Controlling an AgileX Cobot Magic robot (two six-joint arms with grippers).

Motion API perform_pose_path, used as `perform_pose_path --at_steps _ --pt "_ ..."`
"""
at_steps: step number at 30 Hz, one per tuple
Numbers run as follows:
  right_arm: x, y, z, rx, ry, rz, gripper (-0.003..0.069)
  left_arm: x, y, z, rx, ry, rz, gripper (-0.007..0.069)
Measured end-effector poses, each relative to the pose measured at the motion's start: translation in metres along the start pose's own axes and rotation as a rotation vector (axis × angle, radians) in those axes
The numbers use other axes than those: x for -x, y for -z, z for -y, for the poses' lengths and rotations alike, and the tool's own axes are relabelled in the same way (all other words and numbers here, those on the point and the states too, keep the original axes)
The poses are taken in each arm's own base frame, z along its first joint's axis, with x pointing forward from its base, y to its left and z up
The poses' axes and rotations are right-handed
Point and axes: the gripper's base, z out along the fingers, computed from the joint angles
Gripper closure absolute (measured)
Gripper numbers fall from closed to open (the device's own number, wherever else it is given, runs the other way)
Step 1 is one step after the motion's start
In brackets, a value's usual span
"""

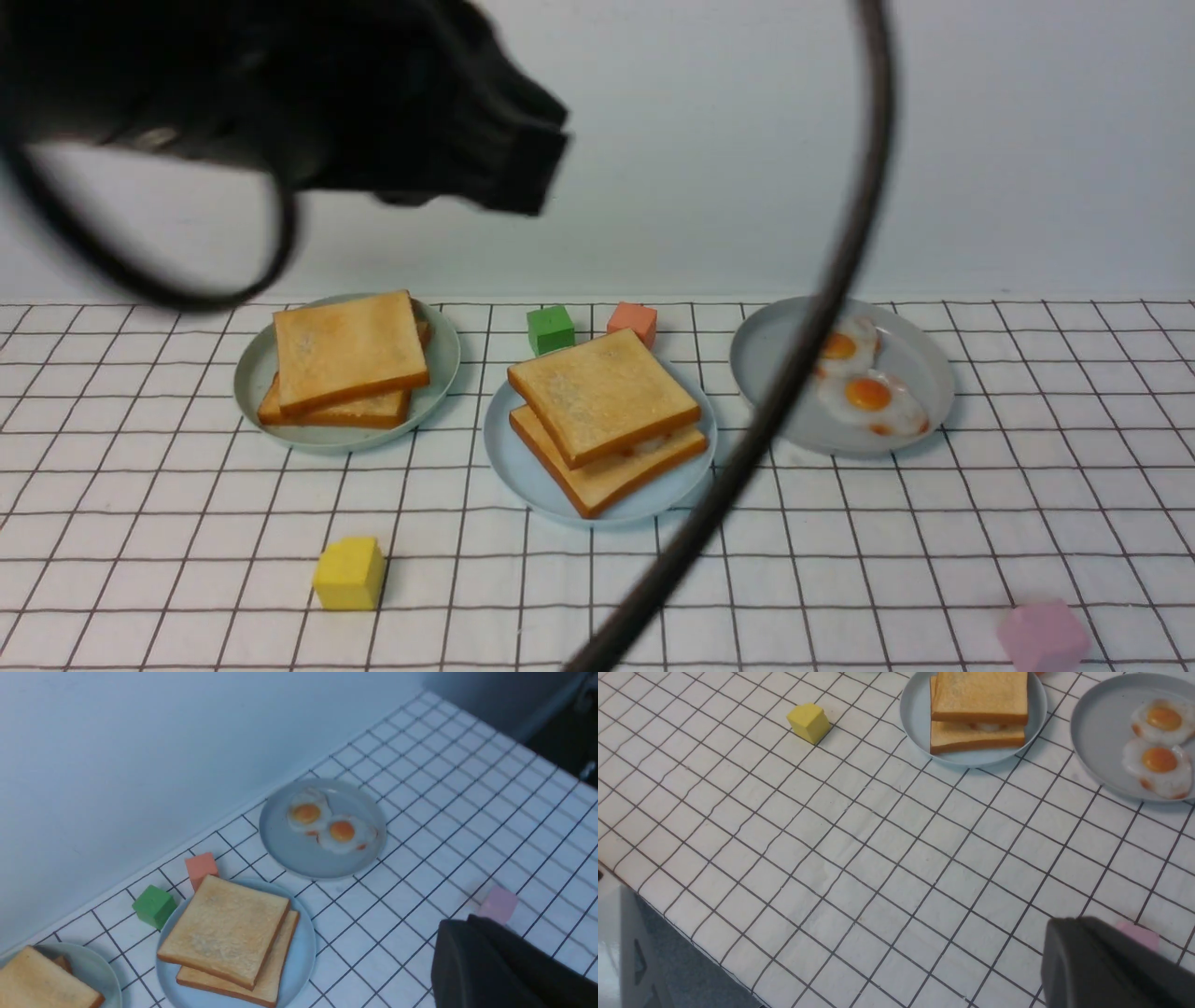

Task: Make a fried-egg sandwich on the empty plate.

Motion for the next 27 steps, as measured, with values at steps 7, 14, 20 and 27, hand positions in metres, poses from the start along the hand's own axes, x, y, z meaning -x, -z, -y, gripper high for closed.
perform_pose_path --at_steps 7,14,20,27 --pt "-0.008 -0.017 0.003 -0.002 -0.017 -0.009 0.0642 -0.114 0.067 -0.005 -0.016 0.064 0.333 0.0638" --pt "-0.014 -0.027 0.004 0.007 -0.066 -0.018 0.0642 -0.186 0.08 -0.008 -0.026 0.101 0.422 0.0638" --pt "-0.015 -0.027 0.003 0.018 -0.094 -0.036 0.064 -0.208 0.081 -0.01 -0.015 0.061 0.451 0.0638" --pt "-0.016 -0.027 0.003 0.021 -0.096 -0.048 0.0636 -0.233 0.066 -0.011 -0.005 0.057 0.348 0.0638"
